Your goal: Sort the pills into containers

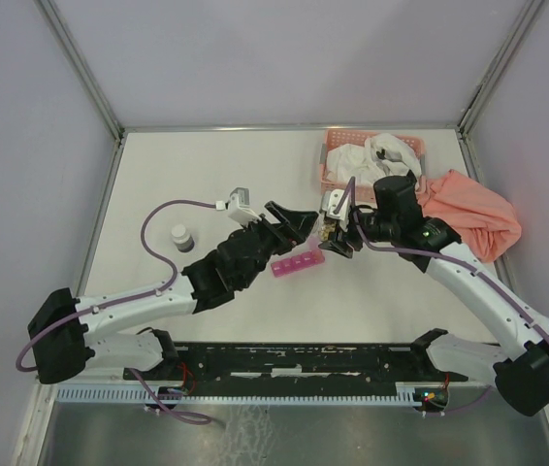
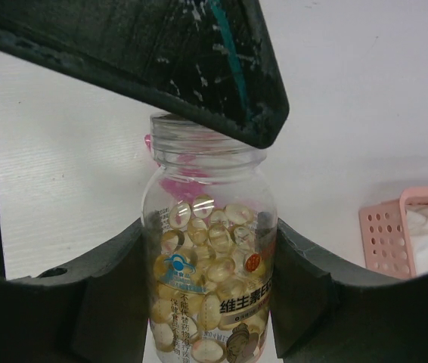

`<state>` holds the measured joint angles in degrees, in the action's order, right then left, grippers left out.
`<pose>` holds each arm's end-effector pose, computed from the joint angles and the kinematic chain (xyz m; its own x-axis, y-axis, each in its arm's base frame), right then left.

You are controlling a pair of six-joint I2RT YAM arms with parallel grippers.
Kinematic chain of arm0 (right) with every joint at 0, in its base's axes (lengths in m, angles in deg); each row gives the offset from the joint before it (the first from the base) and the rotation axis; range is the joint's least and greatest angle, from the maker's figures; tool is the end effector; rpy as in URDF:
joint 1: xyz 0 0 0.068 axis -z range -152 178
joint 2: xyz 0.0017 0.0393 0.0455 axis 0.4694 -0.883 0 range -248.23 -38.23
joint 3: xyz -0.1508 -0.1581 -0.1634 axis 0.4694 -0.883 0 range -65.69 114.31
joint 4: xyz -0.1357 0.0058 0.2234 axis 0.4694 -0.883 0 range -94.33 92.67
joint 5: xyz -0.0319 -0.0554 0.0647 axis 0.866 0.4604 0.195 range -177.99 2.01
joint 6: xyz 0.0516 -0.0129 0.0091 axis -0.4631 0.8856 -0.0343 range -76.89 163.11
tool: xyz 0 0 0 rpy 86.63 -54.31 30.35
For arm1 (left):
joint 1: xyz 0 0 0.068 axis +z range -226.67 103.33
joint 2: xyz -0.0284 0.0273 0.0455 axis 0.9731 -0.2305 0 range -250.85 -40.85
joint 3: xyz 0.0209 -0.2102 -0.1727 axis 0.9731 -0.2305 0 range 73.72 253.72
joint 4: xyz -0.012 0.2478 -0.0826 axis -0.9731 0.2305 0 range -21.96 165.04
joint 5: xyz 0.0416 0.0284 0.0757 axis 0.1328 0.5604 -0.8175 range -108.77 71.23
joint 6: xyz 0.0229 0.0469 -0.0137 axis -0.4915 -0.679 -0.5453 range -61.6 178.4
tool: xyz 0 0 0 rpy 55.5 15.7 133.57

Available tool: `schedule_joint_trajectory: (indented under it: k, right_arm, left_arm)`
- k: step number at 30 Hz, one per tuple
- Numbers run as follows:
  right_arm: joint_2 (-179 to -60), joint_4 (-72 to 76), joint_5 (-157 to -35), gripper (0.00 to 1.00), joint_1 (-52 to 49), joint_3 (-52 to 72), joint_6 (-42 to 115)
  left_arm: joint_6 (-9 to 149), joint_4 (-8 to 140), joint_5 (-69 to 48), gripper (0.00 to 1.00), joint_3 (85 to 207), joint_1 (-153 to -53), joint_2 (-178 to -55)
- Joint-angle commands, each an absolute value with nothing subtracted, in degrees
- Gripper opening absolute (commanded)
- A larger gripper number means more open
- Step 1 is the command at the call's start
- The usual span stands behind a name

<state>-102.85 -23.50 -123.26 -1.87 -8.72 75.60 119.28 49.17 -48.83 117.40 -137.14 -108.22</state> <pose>0.2007 0.1389 0.3214 0.0347 -0.4859 -0.8733 -0.9530 0.2470 -0.1752 0.1493 -0.2273 0.3048 -0.4632 -0.7165 -0.5217 0.2105 0.4829 -0.8500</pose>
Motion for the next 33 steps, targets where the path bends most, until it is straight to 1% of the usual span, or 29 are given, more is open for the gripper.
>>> schedule_joint_trajectory:
  k: [1, 3, 7, 9, 12, 19, 22, 28, 31, 33]
  right_arm:
    - [-103.0, -21.3, -122.4, 0.06, -2.2, -7.9, 76.2]
    - [-103.2, -21.5, -122.4, 0.06, -2.3, -7.9, 76.2]
    - [-103.4, -21.7, -122.5, 0.06, -2.3, -7.7, 76.2]
    - [-103.5, -21.8, -122.4, 0.06, -2.4, -7.7, 76.1]
    - [-103.6, -21.8, -122.4, 0.06, -2.4, -7.6, 76.1]
    - [-103.8, -22.0, -122.4, 0.06, -2.5, -7.4, 75.9]
    - [-103.9, -22.1, -122.5, 0.06, -2.6, -7.3, 75.8]
    - [-104.1, -22.3, -123.3, 0.06, -2.5, -7.0, 75.0]
    - [-104.4, -22.9, -124.2, 0.06, -2.4, -6.3, 74.0]
    - [-105.0, -23.5, -125.6, 0.06, -2.5, -5.6, 72.9]
  left_arm:
    - [122.1, 49.0, -53.3, 0.83, 121.4, -137.9, -109.2]
    - [122.3, 49.1, -53.2, 0.82, 121.7, -138.2, -109.6]
    - [122.3, 49.1, -53.1, 0.77, 122.2, -138.5, -110.2]
    - [122.5, 49.6, -53.0, 0.76, 122.6, -138.7, -110.4]
    - [122.5, 50.6, -52.7, 0.71, 123.2, -138.9, -111.0]
    - [123.0, 52.2, -52.5, 0.66, 123.8, -139.0, -111.7]
    - [122.9, 52.7, -52.3, 0.61, 123.9, -139.0, -111.8]
    - [121.9, 52.6, -49.9, 0.46, 124.1, -139.0, -112.4]
    - [120.2, 52.0, -48.4, 0.33, 123.8, -139.0, -112.3]
    - [118.6, 51.6, -47.0, 0.27, 123.5, -139.0, -112.2]
